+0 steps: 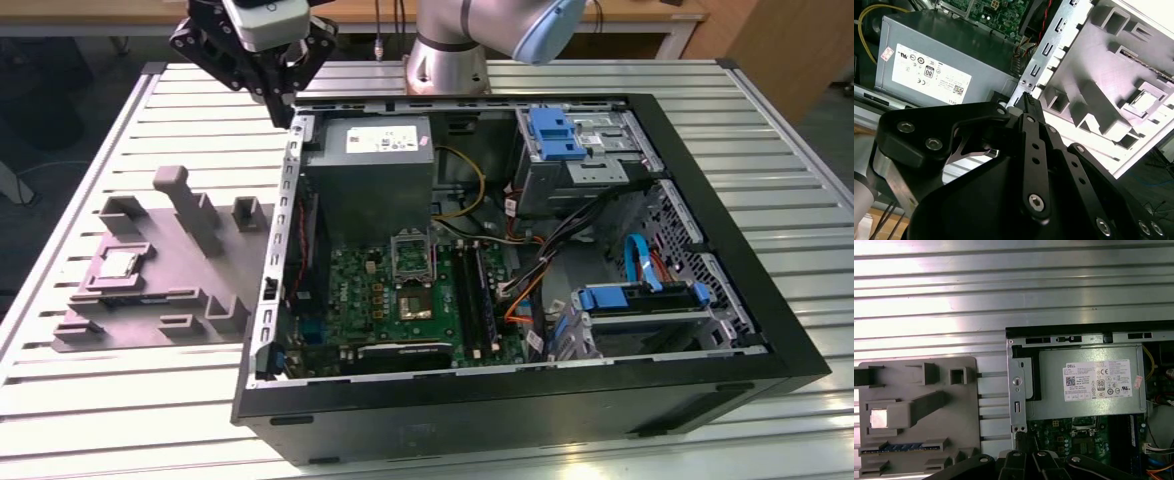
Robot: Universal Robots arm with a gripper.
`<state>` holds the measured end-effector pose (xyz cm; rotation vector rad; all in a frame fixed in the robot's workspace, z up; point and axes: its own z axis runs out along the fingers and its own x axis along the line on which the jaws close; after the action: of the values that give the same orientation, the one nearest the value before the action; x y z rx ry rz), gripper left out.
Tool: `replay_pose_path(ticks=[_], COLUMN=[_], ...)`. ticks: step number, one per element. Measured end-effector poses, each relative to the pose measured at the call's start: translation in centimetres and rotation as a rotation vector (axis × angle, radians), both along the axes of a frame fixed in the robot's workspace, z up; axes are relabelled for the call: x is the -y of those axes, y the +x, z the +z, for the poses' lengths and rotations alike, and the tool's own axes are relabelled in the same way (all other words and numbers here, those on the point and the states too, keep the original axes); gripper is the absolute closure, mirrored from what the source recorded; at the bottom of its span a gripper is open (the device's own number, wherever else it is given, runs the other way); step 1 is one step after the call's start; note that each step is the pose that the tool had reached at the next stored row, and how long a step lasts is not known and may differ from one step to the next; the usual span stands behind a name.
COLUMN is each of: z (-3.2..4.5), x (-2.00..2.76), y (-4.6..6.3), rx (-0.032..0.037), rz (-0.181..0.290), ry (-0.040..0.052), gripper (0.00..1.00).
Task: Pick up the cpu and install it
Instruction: 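Reach for the cpu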
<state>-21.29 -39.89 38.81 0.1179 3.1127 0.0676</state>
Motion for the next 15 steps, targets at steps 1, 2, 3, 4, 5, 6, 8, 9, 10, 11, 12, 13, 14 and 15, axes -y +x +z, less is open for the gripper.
replay_pose_path(ticks=[1, 2, 3, 4, 5, 6, 8, 9, 10, 11, 12, 13, 14, 15], z=[0.0, -0.01, 0.0, 0.0, -0.01, -0.01, -0.01, -0.01, -0.01, -0.01, -0.01, -0.01, -0.01, -0.01], x=[0.0, 0.0, 0.0, 0.0, 0.0, 0.0, 0.0, 0.0, 0.0, 0.0, 0.0, 0.0, 0.0, 0.0], y=[-0.03, -0.05, -0.08, -0.11, -0.14, -0.17, -0.25, -0.28, -0.31, -0.36, -0.39, -0.42, -0.46, -0.5], rx=[0.0, 0.0001, 0.0001, 0.0, 0.0001, 0.0, 0.0, 0.0, 0.0, 0.0, 0.0001, 0.0001, 0.0, 0.0], rz=[0.0, 0.0, 0.0, 0.0, 0.0, 0.0, 0.0, 0.0, 0.0, 0.0, 0.0, 0.0, 0.0, 0.0], ry=[0.0, 0.0001, 0.0, 0.0, 0.0, 0.0, 0.0, 0.0, 0.0, 0.0, 0.0, 0.0, 0.0, 0.0], gripper=[0.89, 0.89, 0.89, 0.89, 0.89, 0.89, 0.89, 0.89, 0.89, 0.89, 0.89, 0.89, 0.89, 0.89])
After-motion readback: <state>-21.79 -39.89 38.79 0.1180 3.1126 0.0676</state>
